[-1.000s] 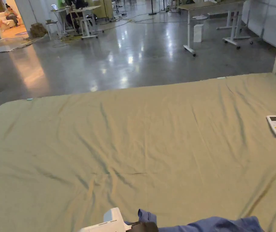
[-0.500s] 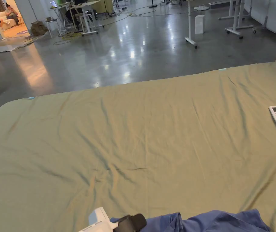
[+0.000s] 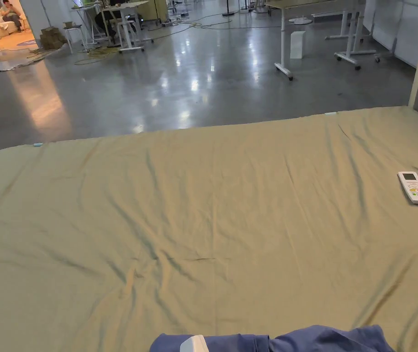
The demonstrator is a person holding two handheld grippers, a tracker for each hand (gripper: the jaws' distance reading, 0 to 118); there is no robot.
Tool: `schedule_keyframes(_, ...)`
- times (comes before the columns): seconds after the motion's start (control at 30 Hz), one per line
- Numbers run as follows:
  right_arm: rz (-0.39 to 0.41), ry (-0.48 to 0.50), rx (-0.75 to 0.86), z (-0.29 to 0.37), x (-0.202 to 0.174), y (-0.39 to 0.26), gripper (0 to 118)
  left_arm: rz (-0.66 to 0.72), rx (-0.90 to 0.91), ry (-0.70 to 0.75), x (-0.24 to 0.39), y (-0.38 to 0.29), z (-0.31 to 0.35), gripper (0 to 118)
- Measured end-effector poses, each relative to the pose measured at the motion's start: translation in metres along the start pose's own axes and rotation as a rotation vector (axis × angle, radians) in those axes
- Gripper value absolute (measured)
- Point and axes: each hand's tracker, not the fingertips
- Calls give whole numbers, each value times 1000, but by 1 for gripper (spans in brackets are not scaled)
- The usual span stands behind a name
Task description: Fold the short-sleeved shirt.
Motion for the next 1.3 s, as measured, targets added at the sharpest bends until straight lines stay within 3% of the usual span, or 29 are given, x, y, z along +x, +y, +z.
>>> schedule_keyframes(0.07, 5, 10, 8, 0, -4, 4, 0, -31, 43, -93, 5, 7, 34, 41)
schedule_keyframes(0.17, 10, 35, 10, -5, -9, 6, 0, -54, 98, -98, -20, 27, 77, 64)
schedule_keyframes(0.23, 23, 49, 10, -8, -13, 7, 0, -44, 139, -59, -36, 38, 106, 105)
schedule_keyframes(0.27, 28, 57, 10, -9, -15, 7, 0, -34, 154, -42, -47, 44, 120, 106)
schedule_keyframes(0.37, 40, 80, 1, -12, -20, 7, 0, 14, 172, 7, -77, 56, 149, 106)
schedule_keyframes(0.53, 55, 83, -20, -14, -23, 5, 0, 265, 191, 12, -135, 66, 162, 105)
schedule_keyframes(0.57, 52, 83, -23, -14, -23, 4, 0, 296, 181, -4, -99, 51, 160, 103)
schedule_keyframes(0.6, 50, 83, -26, -13, -23, 5, 0, 322, 169, -34, -101, 48, 154, 99)
schedule_keyframes(0.7, 55, 74, -36, -12, -24, 4, 0, 378, 131, -134, -120, 38, 125, 75)
schedule_keyframes(0.77, 59, 67, -39, -9, -25, 5, 0, 431, 91, -182, -121, 32, 107, 45)
schedule_keyframes(0.8, 62, 60, -39, -7, -25, 5, 0, 420, 94, -156, -119, 29, 99, 24)
schedule_keyframes(0.83, 65, 55, -39, -5, -24, 4, 0, 410, 97, -128, -121, 33, 99, 13)
schedule_keyframes(0.87, 67, 48, -38, -4, -23, 3, 0, 401, 109, -103, -119, 30, 97, 12)
schedule_keyframes(0.93, 64, 39, -38, -2, -21, 2, 0, 444, 146, -190, -121, 26, 103, 11)
schedule_keyframes(1.03, 54, 33, -54, -4, -18, 0, 0, 366, 153, -130, -103, 21, 115, 10)
schedule_keyframes(1.17, 61, 38, -63, -7, -24, 2, 0, 368, 178, -140, -112, 31, 142, 10)
schedule_keyframes(1.3, 65, 73, -43, -9, -31, 5, 0, 311, 208, -40, -121, 46, 192, 10)
